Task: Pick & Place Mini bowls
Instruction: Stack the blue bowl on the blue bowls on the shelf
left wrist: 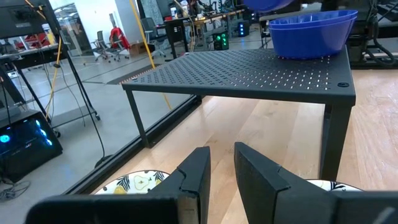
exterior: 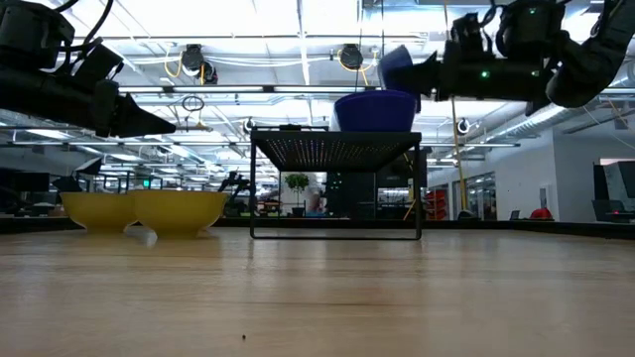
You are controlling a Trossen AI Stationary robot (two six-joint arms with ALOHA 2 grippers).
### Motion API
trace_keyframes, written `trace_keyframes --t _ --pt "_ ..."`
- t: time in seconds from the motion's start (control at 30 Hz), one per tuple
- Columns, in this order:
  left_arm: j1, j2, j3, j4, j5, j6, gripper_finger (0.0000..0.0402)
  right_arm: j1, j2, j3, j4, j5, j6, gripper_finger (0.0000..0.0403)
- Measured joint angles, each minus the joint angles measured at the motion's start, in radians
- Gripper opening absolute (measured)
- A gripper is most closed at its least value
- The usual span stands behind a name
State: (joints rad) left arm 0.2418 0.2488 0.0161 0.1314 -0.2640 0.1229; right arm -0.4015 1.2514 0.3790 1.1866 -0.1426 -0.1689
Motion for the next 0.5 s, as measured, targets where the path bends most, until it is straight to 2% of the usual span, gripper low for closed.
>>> trace_keyframes --t 0.27,0.4,0.5 --pt "0.000 0.000 0.000 0.000 0.000 0.000 0.0077 0.000 0.000 0.000 0.065 -0.295 0.172 0.0004" --pt "0.000 0.000 0.000 0.000 0.000 0.000 0.0077 0.012 0.000 0.018 0.116 -0.333 0.277 0.0004" --pt "0.000 0.000 0.000 0.000 0.000 0.000 0.0077 0.043 0.000 0.094 0.094 -0.366 0.318 0.0003"
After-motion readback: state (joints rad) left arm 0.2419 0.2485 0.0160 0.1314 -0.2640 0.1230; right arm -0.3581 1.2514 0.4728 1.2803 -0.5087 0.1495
